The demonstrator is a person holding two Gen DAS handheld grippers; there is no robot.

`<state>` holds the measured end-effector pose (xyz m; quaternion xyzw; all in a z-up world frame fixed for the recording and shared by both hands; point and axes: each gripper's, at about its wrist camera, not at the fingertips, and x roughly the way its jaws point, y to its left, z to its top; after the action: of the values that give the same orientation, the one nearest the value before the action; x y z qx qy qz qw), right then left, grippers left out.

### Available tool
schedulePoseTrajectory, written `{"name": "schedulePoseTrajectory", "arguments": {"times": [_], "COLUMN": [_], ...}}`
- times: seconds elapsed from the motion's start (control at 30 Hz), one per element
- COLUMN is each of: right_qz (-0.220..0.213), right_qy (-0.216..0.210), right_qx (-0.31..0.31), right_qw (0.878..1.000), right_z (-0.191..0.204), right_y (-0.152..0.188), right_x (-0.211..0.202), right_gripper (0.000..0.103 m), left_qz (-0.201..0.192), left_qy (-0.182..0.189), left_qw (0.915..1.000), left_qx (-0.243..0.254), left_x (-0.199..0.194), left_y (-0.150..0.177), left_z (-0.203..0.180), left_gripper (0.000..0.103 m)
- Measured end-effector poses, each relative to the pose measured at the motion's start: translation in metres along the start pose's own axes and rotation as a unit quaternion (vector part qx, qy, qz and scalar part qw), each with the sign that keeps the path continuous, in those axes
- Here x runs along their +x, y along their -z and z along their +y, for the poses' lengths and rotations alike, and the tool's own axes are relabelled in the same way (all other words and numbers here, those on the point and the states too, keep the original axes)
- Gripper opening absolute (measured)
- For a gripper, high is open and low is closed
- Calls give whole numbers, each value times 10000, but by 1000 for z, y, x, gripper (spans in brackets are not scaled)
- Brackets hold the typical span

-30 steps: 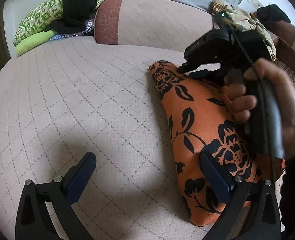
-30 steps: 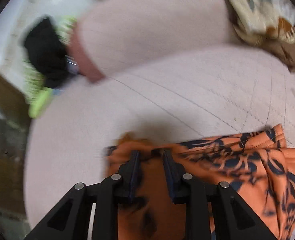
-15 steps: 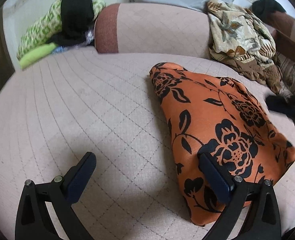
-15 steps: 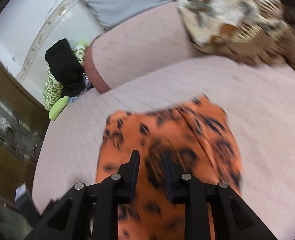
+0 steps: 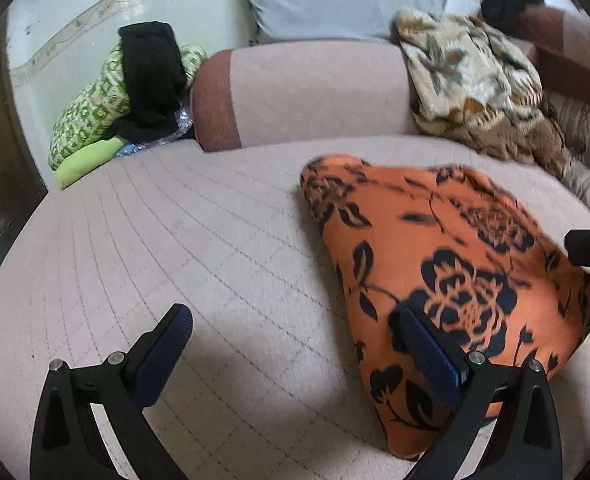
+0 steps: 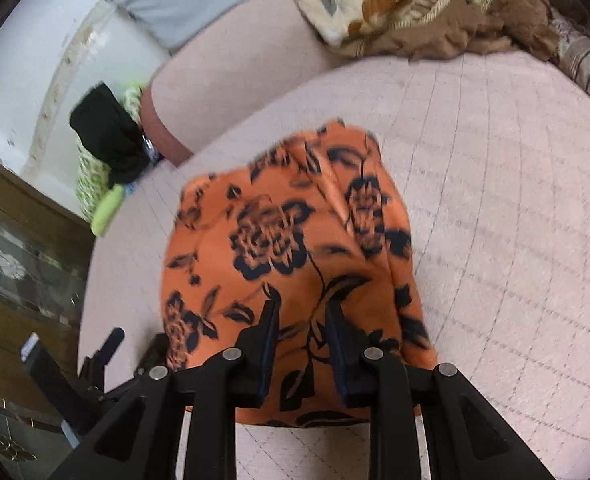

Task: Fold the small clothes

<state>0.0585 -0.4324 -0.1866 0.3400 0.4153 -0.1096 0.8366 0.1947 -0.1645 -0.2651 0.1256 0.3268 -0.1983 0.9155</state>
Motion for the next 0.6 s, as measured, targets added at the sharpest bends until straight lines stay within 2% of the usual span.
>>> {"name": "schedulePoseTrajectory", "arguments": {"times": [0.07, 0.13, 0.17, 0.2, 0.27, 0.6], "right_qz": [-285, -486, -561, -646, -789, -722], "right_qy": [-12, -40, -84, -129, -201, -153], "right_qx": [-54, 82, 206, 304, 327, -338], "right_qw": [9996, 9988, 9982, 9974, 9961, 9967], "right_z": [1, -3, -7, -9, -7, 30], "right_y": [-5, -11, -14, -15, -20, -11], "right_x": [-13, -20, -22, -24, -27, -8], "right_gripper": [28, 39, 67, 77, 77, 77], "left_qz": [-50, -72, -72, -54, -5, -15], "left_qy": [42, 62, 9, -50, -113, -216], "left_qw": [9997, 9992, 9990, 9989, 9987, 9985], "left_qx": [-239, -387, -436, -463, -499, -503], "left_x": [-2, -2, -1, 1, 3, 3], "left_y": [-6, -9, -11, -11, -12, -15], "left_z": [10, 19, 23, 25, 29, 34], "left_gripper": [103, 103, 103, 103, 103, 103]}}
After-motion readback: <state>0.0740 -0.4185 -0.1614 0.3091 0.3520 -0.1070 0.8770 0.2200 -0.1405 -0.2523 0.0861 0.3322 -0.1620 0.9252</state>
